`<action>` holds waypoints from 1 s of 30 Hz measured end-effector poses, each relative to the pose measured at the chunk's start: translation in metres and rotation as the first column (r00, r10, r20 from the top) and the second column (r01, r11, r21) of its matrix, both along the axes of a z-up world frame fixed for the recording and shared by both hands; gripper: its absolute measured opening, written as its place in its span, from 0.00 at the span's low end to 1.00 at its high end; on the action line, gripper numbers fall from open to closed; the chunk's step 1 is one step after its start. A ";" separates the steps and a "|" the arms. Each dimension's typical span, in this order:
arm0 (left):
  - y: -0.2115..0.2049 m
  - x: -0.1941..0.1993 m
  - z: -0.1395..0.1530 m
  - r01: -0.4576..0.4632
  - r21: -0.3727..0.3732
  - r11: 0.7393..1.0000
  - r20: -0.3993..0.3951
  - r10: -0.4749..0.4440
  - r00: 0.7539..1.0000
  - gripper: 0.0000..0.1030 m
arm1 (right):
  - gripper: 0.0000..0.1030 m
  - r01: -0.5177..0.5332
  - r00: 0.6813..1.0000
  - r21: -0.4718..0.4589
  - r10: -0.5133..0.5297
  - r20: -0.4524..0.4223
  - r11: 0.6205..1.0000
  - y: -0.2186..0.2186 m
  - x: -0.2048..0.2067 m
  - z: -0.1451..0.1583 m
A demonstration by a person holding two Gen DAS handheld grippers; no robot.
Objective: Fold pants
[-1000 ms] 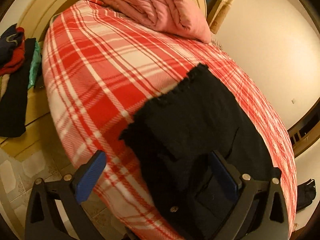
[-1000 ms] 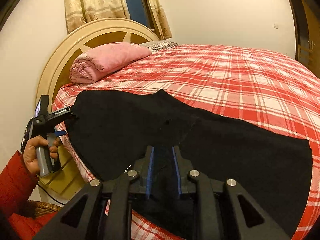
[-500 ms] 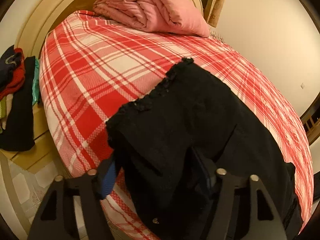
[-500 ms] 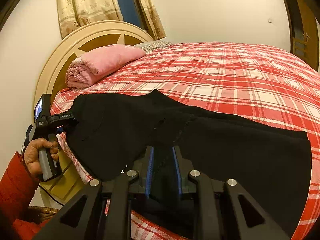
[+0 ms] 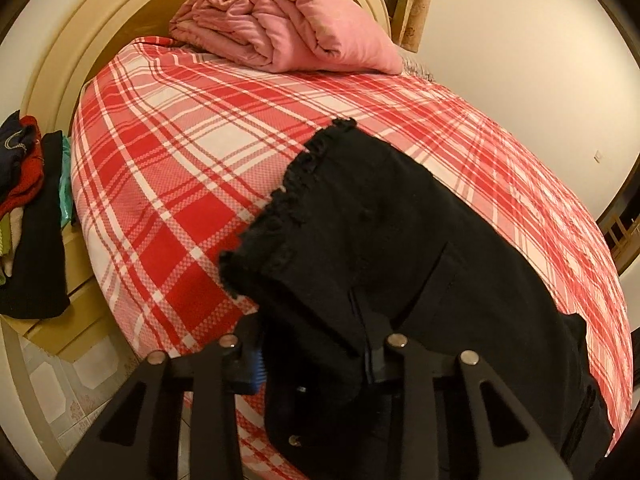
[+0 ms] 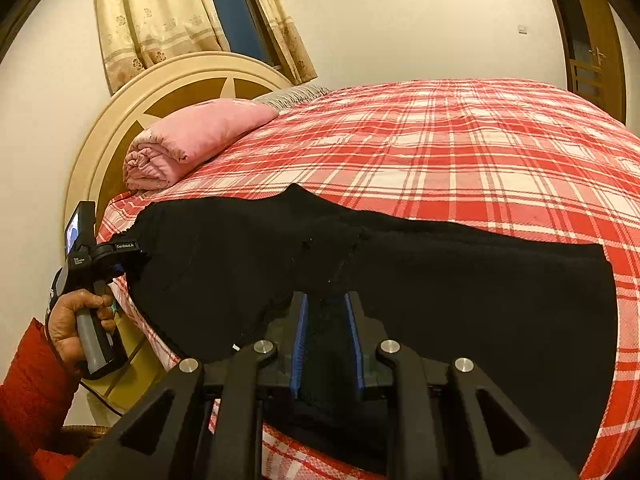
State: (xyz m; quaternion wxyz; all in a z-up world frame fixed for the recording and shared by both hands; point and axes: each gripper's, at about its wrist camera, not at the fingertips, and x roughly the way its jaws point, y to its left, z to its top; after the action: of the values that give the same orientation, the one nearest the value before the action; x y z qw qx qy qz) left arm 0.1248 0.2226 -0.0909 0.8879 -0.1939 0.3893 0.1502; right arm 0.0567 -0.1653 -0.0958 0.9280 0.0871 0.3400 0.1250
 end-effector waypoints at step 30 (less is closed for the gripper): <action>0.016 0.000 -0.006 -0.018 -0.127 0.992 -0.001 0.018 1.000 0.41 | 0.20 -0.008 1.000 0.007 0.008 -0.017 1.000 0.006 0.002 0.000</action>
State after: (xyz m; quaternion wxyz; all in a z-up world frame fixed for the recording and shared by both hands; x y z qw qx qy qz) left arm 0.1245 0.2386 -0.0967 0.8725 -0.2532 0.3960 0.1330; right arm 0.0588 -0.1597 -0.0963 0.9242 0.0901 0.3480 0.1294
